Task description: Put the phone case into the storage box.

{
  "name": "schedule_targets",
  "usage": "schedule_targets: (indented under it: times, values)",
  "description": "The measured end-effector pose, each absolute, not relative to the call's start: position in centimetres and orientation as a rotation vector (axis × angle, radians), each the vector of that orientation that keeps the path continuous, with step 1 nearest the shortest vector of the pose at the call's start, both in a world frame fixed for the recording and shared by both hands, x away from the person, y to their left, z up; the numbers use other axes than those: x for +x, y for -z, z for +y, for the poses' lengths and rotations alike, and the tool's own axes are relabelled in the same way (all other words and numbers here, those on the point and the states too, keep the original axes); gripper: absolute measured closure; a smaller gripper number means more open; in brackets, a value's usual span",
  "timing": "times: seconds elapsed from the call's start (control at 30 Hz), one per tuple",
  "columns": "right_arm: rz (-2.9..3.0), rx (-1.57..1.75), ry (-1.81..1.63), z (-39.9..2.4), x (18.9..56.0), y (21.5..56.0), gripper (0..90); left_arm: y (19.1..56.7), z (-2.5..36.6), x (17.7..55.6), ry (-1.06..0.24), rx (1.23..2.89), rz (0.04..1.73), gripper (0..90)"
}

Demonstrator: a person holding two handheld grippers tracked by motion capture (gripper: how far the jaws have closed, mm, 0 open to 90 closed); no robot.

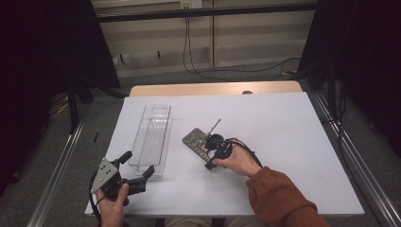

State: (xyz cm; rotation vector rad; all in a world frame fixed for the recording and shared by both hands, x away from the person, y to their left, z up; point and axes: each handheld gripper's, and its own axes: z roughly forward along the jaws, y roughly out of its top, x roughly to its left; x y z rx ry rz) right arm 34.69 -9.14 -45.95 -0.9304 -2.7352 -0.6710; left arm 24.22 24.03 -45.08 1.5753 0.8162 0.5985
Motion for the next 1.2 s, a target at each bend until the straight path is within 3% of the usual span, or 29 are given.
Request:
schedule_targets:
  times: [1.2]
  values:
    - [-2.741,-1.062,0.655,-13.1,36.6,45.9,90.0,45.1,24.1,24.3,-0.598,1.580,0.822,2.2]
